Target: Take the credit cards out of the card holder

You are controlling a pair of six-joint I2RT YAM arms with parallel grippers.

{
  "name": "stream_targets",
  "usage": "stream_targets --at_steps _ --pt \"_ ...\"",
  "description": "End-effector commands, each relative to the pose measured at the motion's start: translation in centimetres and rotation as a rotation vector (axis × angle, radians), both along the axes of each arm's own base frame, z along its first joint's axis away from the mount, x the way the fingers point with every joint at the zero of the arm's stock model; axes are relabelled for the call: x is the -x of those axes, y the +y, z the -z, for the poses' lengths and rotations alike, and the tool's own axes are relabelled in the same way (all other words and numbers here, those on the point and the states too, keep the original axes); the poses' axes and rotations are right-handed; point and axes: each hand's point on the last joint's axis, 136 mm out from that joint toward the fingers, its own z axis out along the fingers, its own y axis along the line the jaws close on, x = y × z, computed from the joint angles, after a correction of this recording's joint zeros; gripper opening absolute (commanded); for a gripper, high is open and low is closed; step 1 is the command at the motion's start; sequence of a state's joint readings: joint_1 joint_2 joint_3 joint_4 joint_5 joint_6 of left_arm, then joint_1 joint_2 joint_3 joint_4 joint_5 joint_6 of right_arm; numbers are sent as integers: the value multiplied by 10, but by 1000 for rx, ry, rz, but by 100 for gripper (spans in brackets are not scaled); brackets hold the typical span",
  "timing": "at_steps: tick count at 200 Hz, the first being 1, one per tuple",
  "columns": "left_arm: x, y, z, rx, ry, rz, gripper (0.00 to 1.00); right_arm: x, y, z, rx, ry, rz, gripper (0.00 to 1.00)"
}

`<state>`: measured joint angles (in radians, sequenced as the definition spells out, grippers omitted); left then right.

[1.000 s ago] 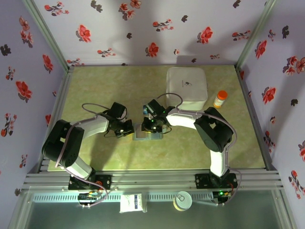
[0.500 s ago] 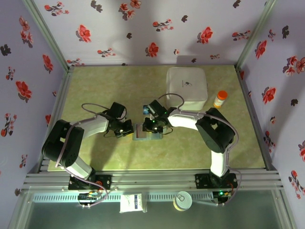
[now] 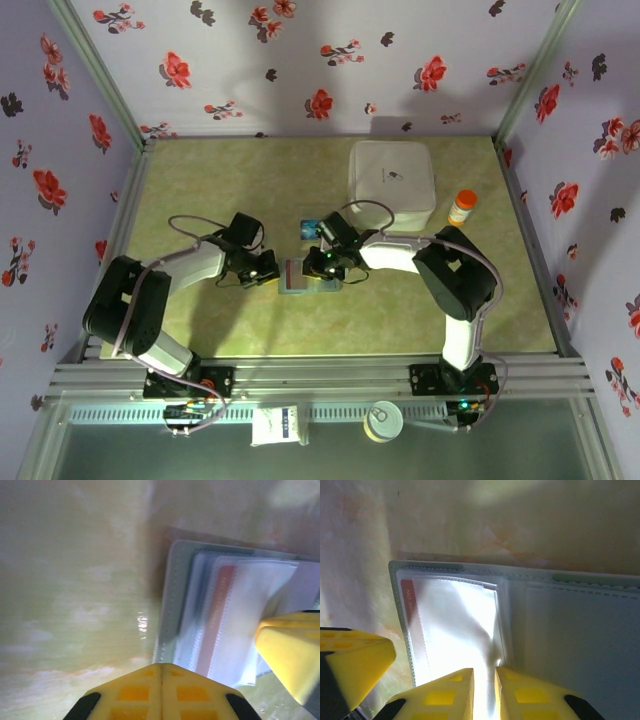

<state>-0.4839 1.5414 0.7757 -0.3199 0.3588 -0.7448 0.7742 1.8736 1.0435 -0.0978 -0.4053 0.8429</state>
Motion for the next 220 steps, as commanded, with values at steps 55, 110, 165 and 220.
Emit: stream_targets --at_steps 55,110,165,220 --pt "-14 -26 -28 101 -38 3 22 0 -4 -2 -81 18 29 20" --pt "-16 -37 -13 106 -7 10 28 -1 -6 2 -129 37 48 20" --pt "-16 -42 -4 98 12 17 30 1 -7 4 -158 55 52 19" --pt "-18 -46 -2 97 16 15 29 1 -7 6 -181 67 54 19"
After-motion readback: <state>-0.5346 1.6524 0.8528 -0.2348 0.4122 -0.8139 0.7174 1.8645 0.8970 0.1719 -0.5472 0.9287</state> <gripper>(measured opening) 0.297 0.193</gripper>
